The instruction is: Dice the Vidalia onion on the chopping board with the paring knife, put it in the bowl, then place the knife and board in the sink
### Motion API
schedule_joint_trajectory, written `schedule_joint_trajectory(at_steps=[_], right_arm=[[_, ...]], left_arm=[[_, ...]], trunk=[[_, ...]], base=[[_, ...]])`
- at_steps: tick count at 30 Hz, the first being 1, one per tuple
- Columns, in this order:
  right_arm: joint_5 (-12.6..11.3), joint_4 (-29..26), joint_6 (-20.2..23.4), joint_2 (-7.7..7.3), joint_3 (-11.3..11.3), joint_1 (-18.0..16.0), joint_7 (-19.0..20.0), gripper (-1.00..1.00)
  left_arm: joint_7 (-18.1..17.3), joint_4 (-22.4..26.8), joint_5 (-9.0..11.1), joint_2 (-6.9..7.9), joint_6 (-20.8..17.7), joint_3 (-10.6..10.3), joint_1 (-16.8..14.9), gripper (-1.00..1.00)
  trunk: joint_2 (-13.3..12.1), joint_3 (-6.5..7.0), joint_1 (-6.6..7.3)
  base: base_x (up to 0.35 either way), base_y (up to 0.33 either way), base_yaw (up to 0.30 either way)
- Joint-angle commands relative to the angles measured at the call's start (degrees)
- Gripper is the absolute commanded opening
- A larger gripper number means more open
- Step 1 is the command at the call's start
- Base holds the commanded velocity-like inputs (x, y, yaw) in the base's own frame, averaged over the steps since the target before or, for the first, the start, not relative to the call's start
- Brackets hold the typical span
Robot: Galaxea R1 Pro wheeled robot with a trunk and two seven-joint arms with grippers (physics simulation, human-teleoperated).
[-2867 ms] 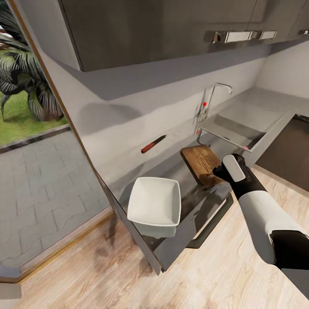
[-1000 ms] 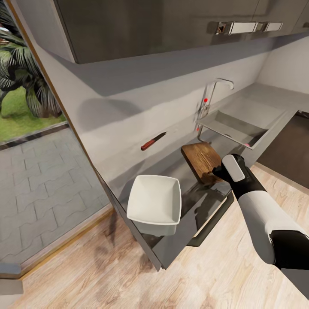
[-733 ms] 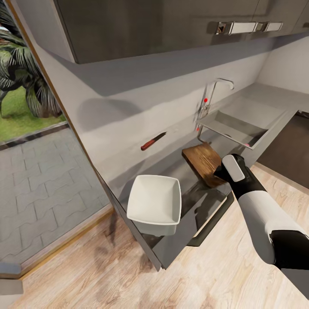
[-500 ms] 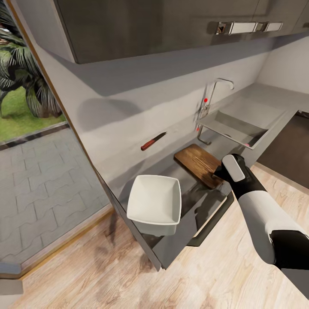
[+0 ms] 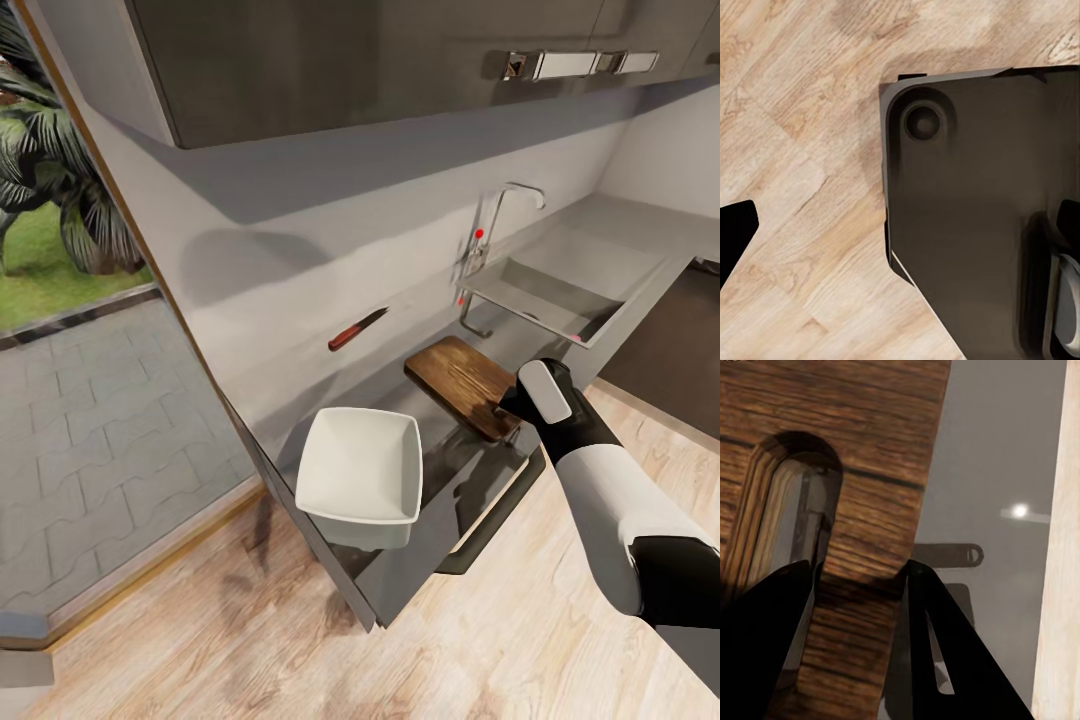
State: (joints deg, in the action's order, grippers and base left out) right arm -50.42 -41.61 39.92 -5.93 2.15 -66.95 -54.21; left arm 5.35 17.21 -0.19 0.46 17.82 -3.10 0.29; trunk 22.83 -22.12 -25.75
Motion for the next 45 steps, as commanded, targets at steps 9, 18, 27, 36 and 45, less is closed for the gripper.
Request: schedule_joint_trajectory(at_steps=[9,18,27,36,45], right_arm=[[-0.47,-0.05,0.34,-0.13,0.22,-0.03,-0.49,-1.0],[-0.47,-0.05,0.35,-0.07,0.22,-0.03,-0.54,-1.0],[-0.48,-0.05,0.41,0.03,0.22,-0.03,-0.55,-1.0],[-0.54,-0.05,0.42,0.04,0.28,-0.03,-0.54,-1.0],[-0.55,-0.05,0.48,0.0,0.22,-0.03,-0.59,-1.0]], left_arm=[[0.45,0.1,0.04,-0.2,-0.08,-1.79,0.03,1.0],[0.45,0.08,0.09,-0.25,-0.16,-1.82,0.05,1.0],[0.49,0.04,0.11,-0.28,-0.21,-1.81,0.03,1.0],[0.47,0.02,0.11,-0.28,-0.23,-1.82,0.02,1.0],[0.49,0.09,0.11,-0.28,-0.21,-1.82,0.01,1.0]], trunk=[[0.09,-0.09,-0.04],[0.09,-0.09,-0.04],[0.09,-0.09,-0.04],[0.09,-0.09,-0.04],[0.09,-0.09,-0.04]], base=[[0.0,0.0,0.0],[0.0,0.0,0.0],[0.0,0.0,0.0],[0.0,0.0,0.0],[0.0,0.0,0.0]])
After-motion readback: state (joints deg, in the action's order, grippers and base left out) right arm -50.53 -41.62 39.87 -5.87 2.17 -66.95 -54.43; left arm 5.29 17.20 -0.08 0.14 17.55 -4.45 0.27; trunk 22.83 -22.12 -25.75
